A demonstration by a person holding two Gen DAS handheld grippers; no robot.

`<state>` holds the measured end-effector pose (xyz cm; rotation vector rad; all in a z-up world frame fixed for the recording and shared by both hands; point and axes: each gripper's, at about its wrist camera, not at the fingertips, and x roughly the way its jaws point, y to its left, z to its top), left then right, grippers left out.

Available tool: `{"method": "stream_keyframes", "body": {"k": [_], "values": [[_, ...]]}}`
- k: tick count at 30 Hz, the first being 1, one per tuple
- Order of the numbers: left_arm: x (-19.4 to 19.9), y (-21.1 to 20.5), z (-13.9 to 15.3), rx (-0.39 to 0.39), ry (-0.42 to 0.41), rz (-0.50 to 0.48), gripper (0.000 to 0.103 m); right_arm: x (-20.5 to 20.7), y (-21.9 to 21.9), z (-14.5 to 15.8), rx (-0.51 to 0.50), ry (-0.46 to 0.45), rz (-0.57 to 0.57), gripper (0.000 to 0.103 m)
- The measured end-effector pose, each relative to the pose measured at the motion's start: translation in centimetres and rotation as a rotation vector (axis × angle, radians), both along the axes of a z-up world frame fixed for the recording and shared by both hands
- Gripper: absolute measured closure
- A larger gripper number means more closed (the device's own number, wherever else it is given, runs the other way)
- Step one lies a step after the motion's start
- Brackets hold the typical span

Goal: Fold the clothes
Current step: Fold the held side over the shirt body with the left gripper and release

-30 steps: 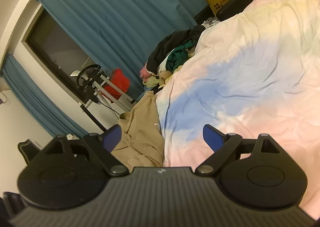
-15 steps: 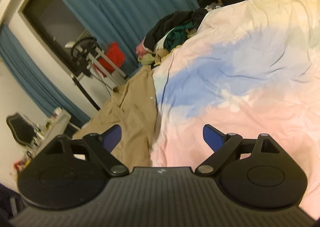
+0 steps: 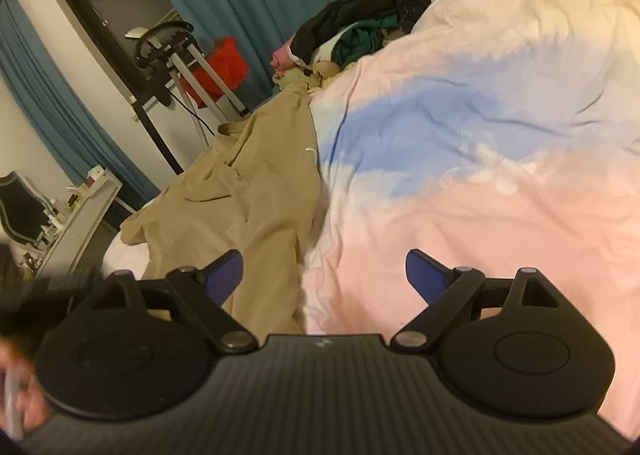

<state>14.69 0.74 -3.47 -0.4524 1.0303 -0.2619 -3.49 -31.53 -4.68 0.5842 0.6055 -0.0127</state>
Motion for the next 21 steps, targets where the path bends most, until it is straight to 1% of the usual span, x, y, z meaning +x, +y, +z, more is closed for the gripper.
{"method": "stream_keyframes", "body": {"k": [2, 4, 5, 7, 9, 11, 12, 18, 19, 20, 21], "values": [[3.7, -1.4, -0.9, -0.002, -0.02, 0.047, 0.037, 0.7, 0.2, -0.5, 0.0, 0.01, -0.001, 0.013], [7.2, -2.6, -1.9, -0.002, -0.047, 0.084, 0.041, 1.3, 0.5, -0.9, 0.0, 0.02, 0.0, 0.013], [8.5, -3.1, -2.4, 0.0, -0.066, 0.093, 0.042, 1.6, 0.6, -1.2, 0.0, 0.024, 0.0, 0.013], [10.6, -4.1, -3.3, 0.032, -0.114, 0.078, 0.042, 2.2, 0.8, -1.6, -0.001, 0.034, 0.001, 0.013], [11.3, -4.5, -3.6, 0.065, -0.131, 0.071, 0.058, 2.9, 1.0, -2.1, 0.0, 0.043, 0.004, 0.013], [11.8, -4.9, -3.7, 0.098, -0.142, 0.066, 0.093, 3.5, 1.2, -2.7, 0.007, 0.053, 0.014, 0.013], [12.0, -5.0, -3.7, 0.114, -0.148, 0.063, 0.097, 3.8, 1.3, -2.9, 0.007, 0.054, 0.019, 0.013], [13.5, -6.1, -4.0, 0.212, -0.182, 0.049, 0.097, 5.4, 2.0, -3.8, -0.007, 0.043, 0.052, 0.013], [13.7, -6.2, -4.0, 0.229, -0.187, 0.046, 0.095, 5.6, 2.1, -3.8, -0.012, 0.04, 0.057, 0.013], [14.0, -6.4, -4.1, 0.245, -0.193, 0.044, 0.089, 5.8, 2.2, -3.8, -0.016, 0.039, 0.061, 0.013], [14.2, -6.6, -4.1, 0.261, -0.199, 0.041, 0.086, 5.8, 2.3, -3.9, -0.018, 0.04, 0.065, 0.013]]}}
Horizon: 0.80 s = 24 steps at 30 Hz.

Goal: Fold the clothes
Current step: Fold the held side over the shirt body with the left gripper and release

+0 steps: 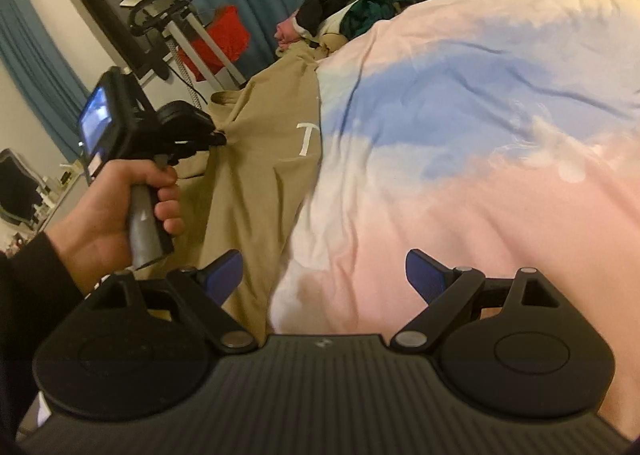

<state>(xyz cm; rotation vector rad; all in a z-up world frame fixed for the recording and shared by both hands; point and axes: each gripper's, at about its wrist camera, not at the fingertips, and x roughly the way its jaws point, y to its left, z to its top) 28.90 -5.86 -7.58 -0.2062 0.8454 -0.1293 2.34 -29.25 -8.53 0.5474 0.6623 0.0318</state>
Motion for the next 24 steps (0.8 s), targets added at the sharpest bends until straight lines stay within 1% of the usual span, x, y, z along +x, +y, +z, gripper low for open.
{"method": "stream_keyframes", "body": {"k": [2, 3, 5, 7, 8, 13, 14, 15, 18, 20, 21, 24], "values": [[0.5, -0.3, -0.1, 0.033, -0.01, -0.003, 0.061, 0.1, 0.0, -0.1, -0.002, 0.008, 0.007, 0.013], [-0.2, 0.1, 0.0, 0.02, 0.001, -0.014, 0.058, 0.2, 0.0, -0.1, 0.001, 0.012, 0.013, 0.013], [-3.3, 1.8, 0.2, -0.044, 0.041, -0.047, 0.055, 0.1, 0.3, 0.0, 0.006, 0.016, 0.036, 0.013], [-7.1, 3.6, 0.6, -0.116, 0.092, -0.076, 0.053, -0.1, 0.6, 0.1, 0.005, 0.019, 0.06, 0.013], [-9.1, 4.4, 0.7, -0.14, 0.115, -0.088, 0.053, -0.2, 0.7, 0.0, 0.007, 0.028, 0.071, 0.013], [-18.8, 7.2, 0.6, -0.234, 0.229, -0.135, 0.05, -1.6, 0.9, -0.2, 0.102, 0.05, 0.114, 0.014], [-20.1, 7.3, 0.5, -0.241, 0.239, -0.146, 0.05, -2.1, 1.1, -0.2, 0.112, 0.052, 0.124, 0.014], [-21.0, 7.2, 0.3, -0.242, 0.243, -0.157, 0.05, -2.7, 1.3, -0.1, 0.118, 0.057, 0.137, 0.014], [-23.9, 7.1, -0.1, -0.247, 0.257, -0.192, 0.05, -4.3, 2.0, 0.0, 0.133, 0.08, 0.172, 0.027], [-25.9, 7.0, -0.4, -0.25, 0.266, -0.216, 0.051, -5.3, 2.5, -0.1, 0.131, 0.111, 0.187, 0.03], [-26.5, 6.7, -0.4, -0.237, 0.257, -0.232, 0.051, -5.6, 2.8, -0.1, 0.123, 0.123, 0.195, 0.032], [-27.7, 5.0, -0.4, -0.133, 0.212, -0.287, 0.054, -6.0, 3.5, 0.0, 0.106, 0.159, 0.224, 0.032]]}}
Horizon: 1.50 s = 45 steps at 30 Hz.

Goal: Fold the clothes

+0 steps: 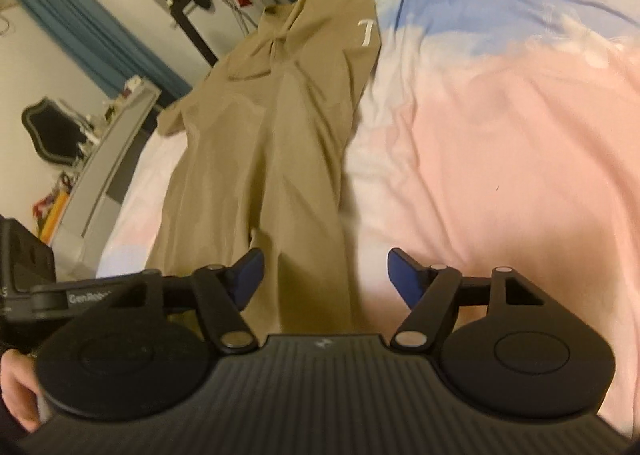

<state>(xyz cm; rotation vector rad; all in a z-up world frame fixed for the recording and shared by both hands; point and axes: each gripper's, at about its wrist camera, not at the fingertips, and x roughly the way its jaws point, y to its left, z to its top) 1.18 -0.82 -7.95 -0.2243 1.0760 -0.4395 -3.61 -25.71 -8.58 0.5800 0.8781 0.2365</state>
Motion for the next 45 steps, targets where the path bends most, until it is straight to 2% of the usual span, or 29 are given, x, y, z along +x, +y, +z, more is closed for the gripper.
{"method": "stream_keyframes", "body": {"k": [3, 4, 5, 7, 10, 14, 16, 20, 24, 27, 30, 32, 33, 34, 35, 37, 39, 43, 45], "values": [[-0.7, 0.8, 0.8, -0.029, -0.009, 0.004, 0.078, 0.1, 1.4, -0.4, -0.032, 0.058, 0.047, 0.034], [-0.9, 1.2, 1.1, -0.044, -0.011, 0.007, 0.09, 0.2, 1.9, -0.5, -0.064, 0.075, 0.061, 0.042], [-1.2, 1.6, 1.3, -0.058, -0.012, 0.01, 0.095, 0.3, 2.2, -0.5, -0.086, 0.088, 0.074, 0.049], [-1.6, 2.3, 1.9, -0.087, -0.015, 0.017, 0.099, 0.3, 2.7, -0.5, -0.114, 0.11, 0.098, 0.08], [-2.3, 3.4, 2.7, -0.131, -0.019, 0.026, 0.099, 0.0, 2.3, 0.2, -0.117, 0.122, 0.1, 0.094], [-2.9, 5.1, 3.6, -0.252, 0.032, 0.037, 0.1, -1.3, 1.9, 1.9, -0.16, 0.109, 0.112, 0.096], [-3.0, 5.4, 3.6, -0.253, 0.064, 0.037, 0.1, -2.1, 2.0, 2.9, -0.192, 0.092, 0.136, 0.096], [-3.6, 4.9, 2.8, -0.14, 0.079, 0.017, 0.1, -3.1, 2.5, 3.9, -0.255, 0.056, 0.171, 0.096], [-4.5, 4.2, 1.6, -0.022, 0.072, -0.007, 0.099, -3.4, 2.8, 2.4, -0.276, 0.081, 0.174, 0.096], [-5.2, 3.9, 1.1, 0.04, 0.046, -0.022, 0.096, -3.6, 2.9, 2.4, -0.285, 0.068, 0.159, 0.095], [-5.8, 4.6, 1.7, 0.032, 0.028, -0.024, 0.079, -4.3, 2.8, 3.1, -0.296, 0.032, 0.122, 0.093], [-6.2, 4.7, 2.5, 0.034, -0.002, -0.033, 0.054, -4.8, 2.8, 3.8, -0.31, 0.0, 0.092, 0.092], [-6.5, 4.6, 3.0, 0.038, -0.024, -0.038, 0.048, -5.1, 2.9, 4.3, -0.325, -0.025, 0.073, 0.09], [-6.6, 4.3, 3.7, 0.046, -0.055, -0.036, 0.04, -5.5, 2.9, 4.8, -0.341, -0.055, 0.047, 0.084], [-6.8, 4.0, 4.4, 0.055, -0.088, -0.032, 0.034, -5.9, 2.8, 5.4, -0.348, -0.09, 0.019, 0.076], [-7.0, 3.3, 5.8, 0.072, -0.155, -0.024, 0.023, -6.9, 2.6, 6.6, -0.343, -0.166, -0.033, 0.03], [-7.2, 2.7, 7.1, 0.089, -0.222, -0.015, 0.016, -7.7, 2.4, 7.8, -0.339, -0.237, -0.08, 0.018], [-7.3, 1.9, 10.2, 0.101, -0.347, 0.016, 0.003, -8.3, 2.3, 9.6, -0.33, -0.331, -0.117, 0.019], [-7.3, 1.4, 11.7, 0.111, -0.419, 0.03, 0.0, -8.4, 2.6, 10.5, -0.336, -0.382, -0.12, 0.019]]}}
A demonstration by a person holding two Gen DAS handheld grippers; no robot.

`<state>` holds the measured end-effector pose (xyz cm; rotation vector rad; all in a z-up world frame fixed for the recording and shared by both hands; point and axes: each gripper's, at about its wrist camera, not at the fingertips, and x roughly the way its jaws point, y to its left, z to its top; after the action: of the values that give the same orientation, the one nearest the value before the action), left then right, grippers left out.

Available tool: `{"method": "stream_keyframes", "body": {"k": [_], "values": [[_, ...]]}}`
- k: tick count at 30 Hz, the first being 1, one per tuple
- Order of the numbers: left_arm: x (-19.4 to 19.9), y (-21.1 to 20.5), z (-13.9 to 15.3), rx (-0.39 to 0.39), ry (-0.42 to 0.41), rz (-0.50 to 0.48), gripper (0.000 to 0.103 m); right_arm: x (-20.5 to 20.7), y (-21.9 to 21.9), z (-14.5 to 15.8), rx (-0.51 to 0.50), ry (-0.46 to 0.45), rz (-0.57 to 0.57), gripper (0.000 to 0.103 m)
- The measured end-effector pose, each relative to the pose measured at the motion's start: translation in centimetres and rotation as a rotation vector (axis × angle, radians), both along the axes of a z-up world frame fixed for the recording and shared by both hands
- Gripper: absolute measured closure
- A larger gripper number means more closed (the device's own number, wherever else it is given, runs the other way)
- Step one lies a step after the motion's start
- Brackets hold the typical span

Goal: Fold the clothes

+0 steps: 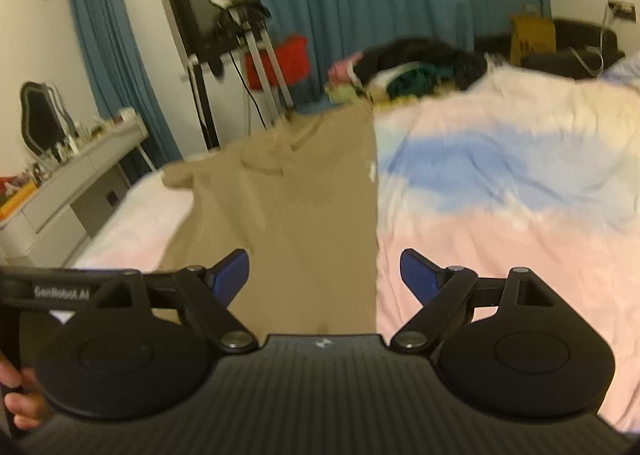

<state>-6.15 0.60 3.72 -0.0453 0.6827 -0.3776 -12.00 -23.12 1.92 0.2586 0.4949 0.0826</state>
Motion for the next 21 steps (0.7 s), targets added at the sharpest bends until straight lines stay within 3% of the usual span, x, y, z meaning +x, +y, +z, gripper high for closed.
{"method": "stream_keyframes", "body": {"k": [6, 14, 21], "values": [[-0.1, -1.3, 3.0, 0.017, -0.154, 0.033, 0.0, 0.0, -0.3, 1.8, -0.008, -0.127, -0.036, 0.019], [1.9, -4.4, 3.9, 0.031, -0.235, 0.007, 0.0, 0.2, -1.6, 1.8, 0.024, -0.198, -0.107, 0.019], [4.1, -2.9, 1.2, -0.016, -0.223, 0.026, 0.0, 2.1, -1.0, 1.1, -0.034, -0.188, -0.095, 0.019]]}}
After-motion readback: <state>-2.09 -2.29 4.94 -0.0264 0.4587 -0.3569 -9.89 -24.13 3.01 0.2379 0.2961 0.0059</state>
